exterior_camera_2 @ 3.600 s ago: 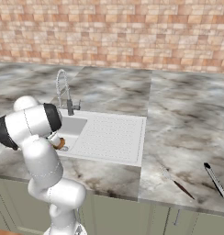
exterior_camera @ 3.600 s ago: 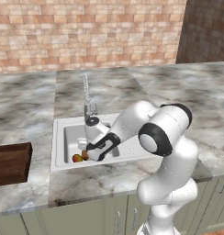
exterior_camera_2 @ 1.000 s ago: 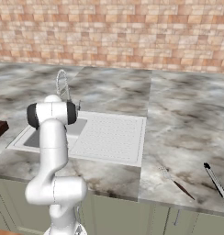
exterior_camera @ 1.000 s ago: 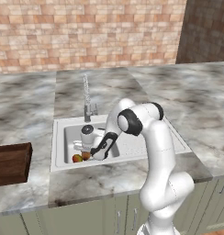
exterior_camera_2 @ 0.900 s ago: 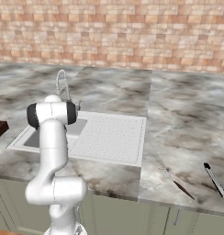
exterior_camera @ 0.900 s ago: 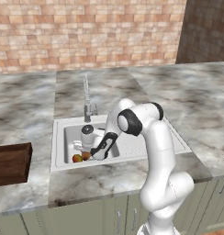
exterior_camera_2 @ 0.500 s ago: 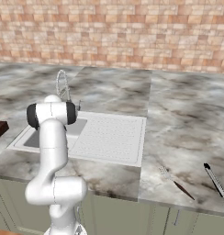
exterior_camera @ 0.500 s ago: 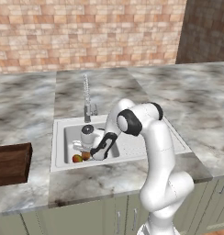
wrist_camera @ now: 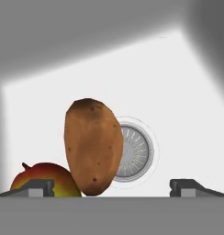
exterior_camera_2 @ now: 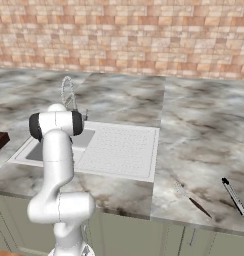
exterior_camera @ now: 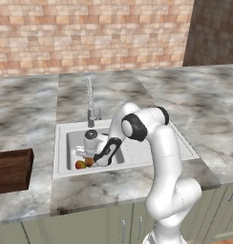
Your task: Pick up all produce items and place them in the sink. Turn on the sink faucet to wash them. Then turn the sink off and put them in the tray.
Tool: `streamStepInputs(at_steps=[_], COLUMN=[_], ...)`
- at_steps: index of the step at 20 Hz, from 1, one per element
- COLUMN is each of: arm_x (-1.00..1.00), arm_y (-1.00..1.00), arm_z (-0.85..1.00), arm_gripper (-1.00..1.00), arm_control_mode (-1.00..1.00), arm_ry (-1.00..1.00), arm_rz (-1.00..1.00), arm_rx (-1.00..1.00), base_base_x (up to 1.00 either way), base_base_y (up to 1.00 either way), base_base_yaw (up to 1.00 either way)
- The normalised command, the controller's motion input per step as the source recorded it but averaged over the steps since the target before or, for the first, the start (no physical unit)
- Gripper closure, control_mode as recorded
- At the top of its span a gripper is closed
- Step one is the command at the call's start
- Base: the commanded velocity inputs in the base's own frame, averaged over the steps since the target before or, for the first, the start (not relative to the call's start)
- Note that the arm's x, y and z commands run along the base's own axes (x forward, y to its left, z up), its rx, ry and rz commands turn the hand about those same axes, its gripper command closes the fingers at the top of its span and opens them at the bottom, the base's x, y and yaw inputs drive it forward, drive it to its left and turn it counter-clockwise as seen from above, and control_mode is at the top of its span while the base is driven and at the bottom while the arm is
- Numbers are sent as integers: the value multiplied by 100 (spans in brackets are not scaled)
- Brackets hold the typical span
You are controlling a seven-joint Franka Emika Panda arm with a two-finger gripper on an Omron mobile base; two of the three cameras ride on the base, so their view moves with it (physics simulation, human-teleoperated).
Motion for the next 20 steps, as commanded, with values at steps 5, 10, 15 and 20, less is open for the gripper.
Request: streamStepInputs(at_steps=[5,10,15,20], arm_x=[6,9,14,15], arm_y=[0,0,0,0], arm_z=[-52,-53,-50,-46], arm_gripper=[-100,-100,-100,-100], arm_control_mode=[-100,-100,-100,-100], arm_ry=[0,0,0,0], arm_rz=[0,0,0,1], arm_rx=[-1,0,-1,-2], base_base_x=[0,0,0,0], base_base_y=[0,0,0,0], base_base_yaw=[0,0,0,0])
